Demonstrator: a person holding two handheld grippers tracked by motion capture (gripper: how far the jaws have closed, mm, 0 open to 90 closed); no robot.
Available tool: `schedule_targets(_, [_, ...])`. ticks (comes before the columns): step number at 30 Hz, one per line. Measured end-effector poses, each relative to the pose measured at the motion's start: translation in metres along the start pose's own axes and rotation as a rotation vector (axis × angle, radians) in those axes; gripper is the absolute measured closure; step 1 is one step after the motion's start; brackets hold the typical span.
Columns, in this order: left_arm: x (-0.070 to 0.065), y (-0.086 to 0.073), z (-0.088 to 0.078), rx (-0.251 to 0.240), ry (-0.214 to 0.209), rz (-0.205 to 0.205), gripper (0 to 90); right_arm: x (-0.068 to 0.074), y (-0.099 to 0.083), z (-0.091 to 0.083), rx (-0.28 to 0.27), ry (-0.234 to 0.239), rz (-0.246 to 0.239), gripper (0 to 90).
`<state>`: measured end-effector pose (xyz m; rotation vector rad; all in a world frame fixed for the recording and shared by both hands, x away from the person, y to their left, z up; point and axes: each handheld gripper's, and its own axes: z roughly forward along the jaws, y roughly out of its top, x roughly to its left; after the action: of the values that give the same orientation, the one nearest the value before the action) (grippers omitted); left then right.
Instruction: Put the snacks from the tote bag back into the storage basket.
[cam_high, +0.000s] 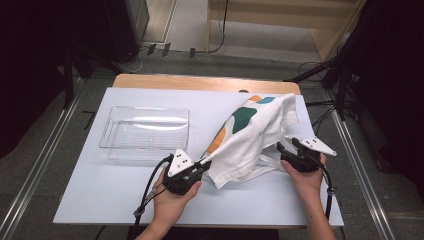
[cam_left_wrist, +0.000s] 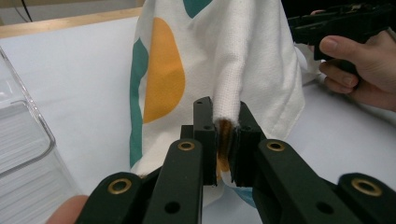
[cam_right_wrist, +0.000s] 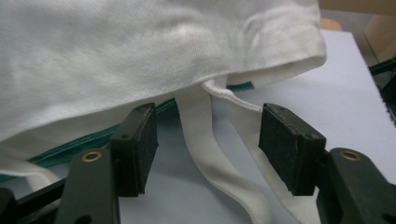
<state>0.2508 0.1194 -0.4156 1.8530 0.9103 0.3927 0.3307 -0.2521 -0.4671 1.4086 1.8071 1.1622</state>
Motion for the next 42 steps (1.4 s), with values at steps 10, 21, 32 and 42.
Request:
schedule_targets(10, [0.001, -0.001, 0.002, 0.004, -0.006, -0.005, 85.1, 0.010, 0.003, 0.035, 0.141, -0.036, -0.031, 39.4])
schedule_targets(21, [0.003, -0.003, 0.003, 0.000, -0.011, -0.021, 85.0, 0.007, 0.005, 0.036, 0.124, -0.002, 0.013, 82.6])
schedule_targets(32, [0.009, 0.009, 0.023, -0.009, 0.010, -0.042, 85.3, 0.002, 0.004, -0.039, -0.258, 0.007, 0.068, 86.7])
schedule_targets(42, [0.029, 0.029, 0.042, -0.028, 0.083, -0.140, 85.2, 0.005, 0.008, -0.071, -0.277, -0.024, 0.031, 86.7])
